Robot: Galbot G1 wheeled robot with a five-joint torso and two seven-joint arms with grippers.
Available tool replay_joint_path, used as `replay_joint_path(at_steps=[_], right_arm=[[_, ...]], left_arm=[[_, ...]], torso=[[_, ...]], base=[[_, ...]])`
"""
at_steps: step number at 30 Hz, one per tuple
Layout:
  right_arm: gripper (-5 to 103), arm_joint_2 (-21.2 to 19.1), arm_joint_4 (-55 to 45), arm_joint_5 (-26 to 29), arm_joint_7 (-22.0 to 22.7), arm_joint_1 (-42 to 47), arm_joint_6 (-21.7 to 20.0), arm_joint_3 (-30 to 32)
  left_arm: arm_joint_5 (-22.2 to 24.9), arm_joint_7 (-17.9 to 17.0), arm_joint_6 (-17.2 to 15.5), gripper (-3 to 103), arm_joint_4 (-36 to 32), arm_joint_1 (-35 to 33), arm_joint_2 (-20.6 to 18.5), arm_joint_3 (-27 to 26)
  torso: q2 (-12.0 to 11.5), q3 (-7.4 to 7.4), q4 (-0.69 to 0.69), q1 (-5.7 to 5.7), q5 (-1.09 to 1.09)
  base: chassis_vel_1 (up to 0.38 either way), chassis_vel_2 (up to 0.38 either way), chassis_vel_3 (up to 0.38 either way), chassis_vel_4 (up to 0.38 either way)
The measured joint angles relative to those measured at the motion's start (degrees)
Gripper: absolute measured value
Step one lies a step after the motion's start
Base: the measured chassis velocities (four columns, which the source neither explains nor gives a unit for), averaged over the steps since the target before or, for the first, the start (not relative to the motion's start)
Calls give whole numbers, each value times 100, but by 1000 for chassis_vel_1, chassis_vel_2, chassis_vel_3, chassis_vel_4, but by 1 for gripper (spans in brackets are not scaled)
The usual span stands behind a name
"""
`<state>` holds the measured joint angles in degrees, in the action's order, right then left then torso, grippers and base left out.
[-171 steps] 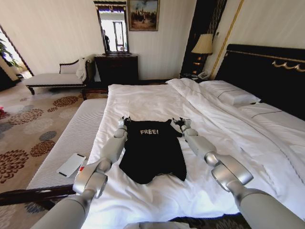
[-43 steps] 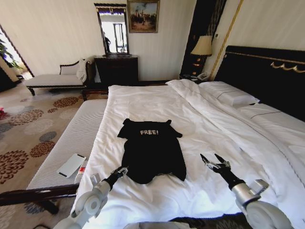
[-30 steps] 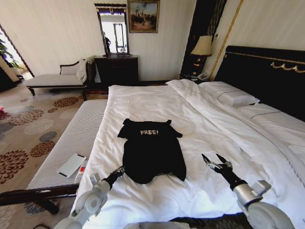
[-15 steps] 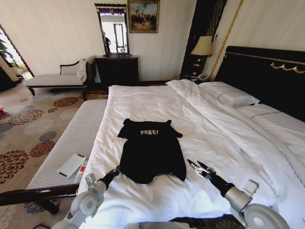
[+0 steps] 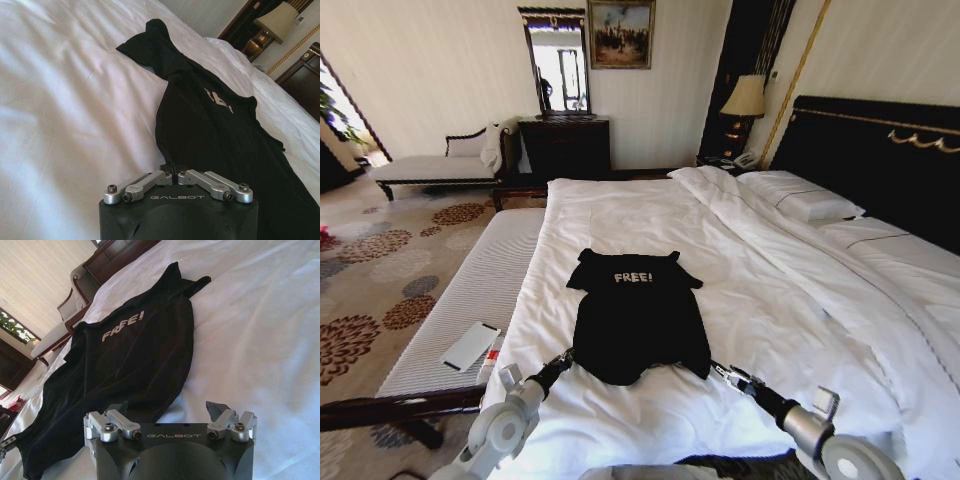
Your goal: Fold the clothes on the bed.
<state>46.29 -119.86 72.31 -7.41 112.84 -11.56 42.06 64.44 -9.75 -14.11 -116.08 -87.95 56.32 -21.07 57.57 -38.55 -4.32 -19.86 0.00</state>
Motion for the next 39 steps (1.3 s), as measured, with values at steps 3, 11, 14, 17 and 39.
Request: replay_joint_path(at_steps=[3,11,14,17,39], right_arm=[[77,-6,52,-10,-9,-92,-11,-104],[58,-10,189,-120,-9,-265,-56,-394],[56,-5,245,-156,-9,-333,-57,-474],[50,29,278,-210,-10,-394,-59,-556],[0,156,198,-578,-132,-348,61,-587]], left_arm=[[6,-41,-10,0,-5,53,-34,65],[24,-94,-20,0,-24,101,-98,109],[30,-108,-22,0,-33,109,-111,111],[33,-124,-26,0,-40,111,-113,110],[-72,-92,-19,0,43,56,-9,40]], torso=[[0,0,1,0,0],[0,0,0,0,0],[0,0,0,0,0],[0,0,1,0,0],[0,0,0,0,0]], base=[[0,0,0,0],[0,0,0,0],[0,0,0,0],[0,0,0,0],[0,0,0,0]])
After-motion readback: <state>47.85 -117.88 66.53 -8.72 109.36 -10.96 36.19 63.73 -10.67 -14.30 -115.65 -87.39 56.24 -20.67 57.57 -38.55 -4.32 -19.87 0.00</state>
